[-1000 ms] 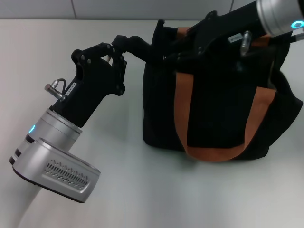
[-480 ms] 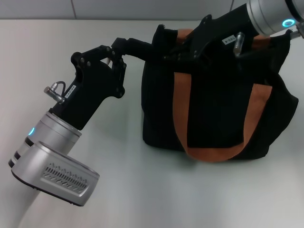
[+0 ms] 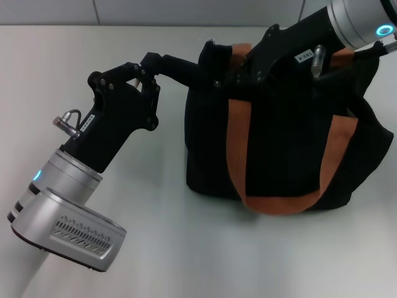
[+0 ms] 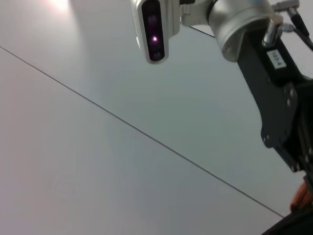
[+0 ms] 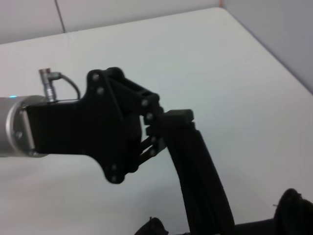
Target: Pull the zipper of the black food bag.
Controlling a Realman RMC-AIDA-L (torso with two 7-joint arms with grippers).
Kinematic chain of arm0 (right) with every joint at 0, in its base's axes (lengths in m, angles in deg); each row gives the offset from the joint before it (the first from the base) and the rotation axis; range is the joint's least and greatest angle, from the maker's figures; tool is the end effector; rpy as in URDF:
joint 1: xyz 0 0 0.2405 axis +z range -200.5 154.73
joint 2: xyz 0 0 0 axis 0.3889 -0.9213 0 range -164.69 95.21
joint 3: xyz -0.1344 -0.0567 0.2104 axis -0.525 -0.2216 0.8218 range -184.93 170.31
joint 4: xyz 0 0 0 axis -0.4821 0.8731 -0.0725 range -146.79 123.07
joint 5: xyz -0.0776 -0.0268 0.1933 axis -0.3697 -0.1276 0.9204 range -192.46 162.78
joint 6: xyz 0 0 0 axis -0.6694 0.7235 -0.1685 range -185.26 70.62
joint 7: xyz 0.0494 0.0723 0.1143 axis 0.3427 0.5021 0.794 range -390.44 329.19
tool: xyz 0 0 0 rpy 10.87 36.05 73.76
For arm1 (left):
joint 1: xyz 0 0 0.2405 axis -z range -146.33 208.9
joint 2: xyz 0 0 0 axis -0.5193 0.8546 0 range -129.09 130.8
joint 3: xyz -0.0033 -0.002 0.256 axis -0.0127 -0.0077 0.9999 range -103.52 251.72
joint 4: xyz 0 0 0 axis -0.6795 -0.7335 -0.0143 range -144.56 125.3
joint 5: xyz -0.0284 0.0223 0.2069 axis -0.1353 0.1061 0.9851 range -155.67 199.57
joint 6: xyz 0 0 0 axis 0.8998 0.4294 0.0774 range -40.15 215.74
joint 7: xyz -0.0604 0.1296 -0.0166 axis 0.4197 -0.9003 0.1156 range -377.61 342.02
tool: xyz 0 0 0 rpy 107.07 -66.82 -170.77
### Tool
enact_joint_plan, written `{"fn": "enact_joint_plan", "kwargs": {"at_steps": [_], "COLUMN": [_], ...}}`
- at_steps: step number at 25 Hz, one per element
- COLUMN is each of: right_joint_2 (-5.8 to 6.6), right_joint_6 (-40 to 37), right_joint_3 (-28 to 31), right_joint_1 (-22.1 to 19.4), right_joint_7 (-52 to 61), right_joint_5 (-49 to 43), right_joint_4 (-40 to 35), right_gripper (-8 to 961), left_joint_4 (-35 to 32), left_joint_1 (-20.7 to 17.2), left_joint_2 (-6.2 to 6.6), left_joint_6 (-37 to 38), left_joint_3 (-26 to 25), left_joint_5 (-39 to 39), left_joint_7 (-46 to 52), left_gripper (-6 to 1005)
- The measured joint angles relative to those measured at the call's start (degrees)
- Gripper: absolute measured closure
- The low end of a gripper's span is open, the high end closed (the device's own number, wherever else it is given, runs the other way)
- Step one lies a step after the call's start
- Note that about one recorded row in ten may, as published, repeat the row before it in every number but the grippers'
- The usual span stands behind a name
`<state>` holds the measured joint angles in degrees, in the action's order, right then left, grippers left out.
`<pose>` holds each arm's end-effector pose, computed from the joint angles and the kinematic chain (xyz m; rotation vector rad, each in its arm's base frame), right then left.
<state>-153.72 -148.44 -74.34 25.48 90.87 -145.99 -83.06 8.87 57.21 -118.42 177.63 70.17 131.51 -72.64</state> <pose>0.0828 0.3864 0.0099 -2.9480 0.2981 -0.0414 -0.2376 0.2745 -0.0646 -1.6275 0.6692 -0.4113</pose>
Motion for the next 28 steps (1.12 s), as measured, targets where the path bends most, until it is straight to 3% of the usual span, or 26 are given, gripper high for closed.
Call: {"fn": "enact_joint_plan", "kwargs": {"at_steps": [19, 28], "right_joint_2": [1.19, 1.35], "right_joint_6": [-4.7, -6.0], "right_joint_3": [5.4, 8.0], "right_joint_1": [-1.2, 0.2], "right_joint_7": [0.9, 7.3], "right_joint_5": [-2.3, -1.7], "right_joint_4": [-0.8, 0.3], "right_gripper": [954, 885], "left_joint_4": [-0.2, 0.2], "left_joint_1": [-0.1, -0.2], "left_joint_2": [0.00, 0.00], "left_joint_6": [0.0, -0.4], "left_joint_3": [-0.6, -0.4], "left_joint_5": [-0.5, 0.2], "left_joint_7": [0.0, 0.0], "left_gripper": [943, 940]}}
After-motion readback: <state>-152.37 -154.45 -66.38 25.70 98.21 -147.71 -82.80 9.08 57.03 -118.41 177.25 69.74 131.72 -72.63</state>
